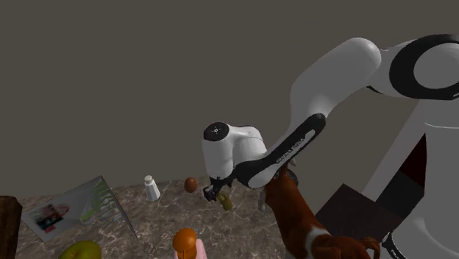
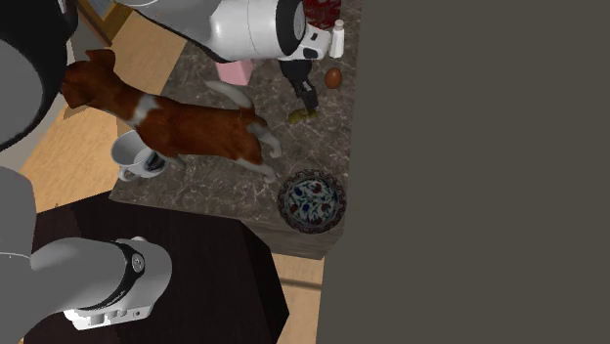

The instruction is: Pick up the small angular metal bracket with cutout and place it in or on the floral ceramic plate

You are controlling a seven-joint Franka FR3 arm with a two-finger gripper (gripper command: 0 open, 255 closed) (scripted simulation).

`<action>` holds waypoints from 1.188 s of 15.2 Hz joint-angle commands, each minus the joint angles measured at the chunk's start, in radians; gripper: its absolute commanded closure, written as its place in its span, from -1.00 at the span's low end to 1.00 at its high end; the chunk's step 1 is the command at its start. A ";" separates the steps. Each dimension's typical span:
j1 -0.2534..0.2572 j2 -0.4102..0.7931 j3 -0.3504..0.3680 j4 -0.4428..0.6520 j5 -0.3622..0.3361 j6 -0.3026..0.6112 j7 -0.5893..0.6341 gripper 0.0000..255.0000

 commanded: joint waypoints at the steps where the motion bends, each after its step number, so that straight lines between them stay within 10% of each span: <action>1: -0.147 0.053 0.081 0.042 0.271 -0.007 -0.160 -1.00; 16: -0.112 0.131 0.034 0.045 0.197 0.055 -0.114 -1.00; 17: -0.112 0.131 0.034 0.045 0.197 0.055 -0.114 1.00; 18: -0.112 0.131 0.034 0.045 0.197 0.055 -0.114 1.00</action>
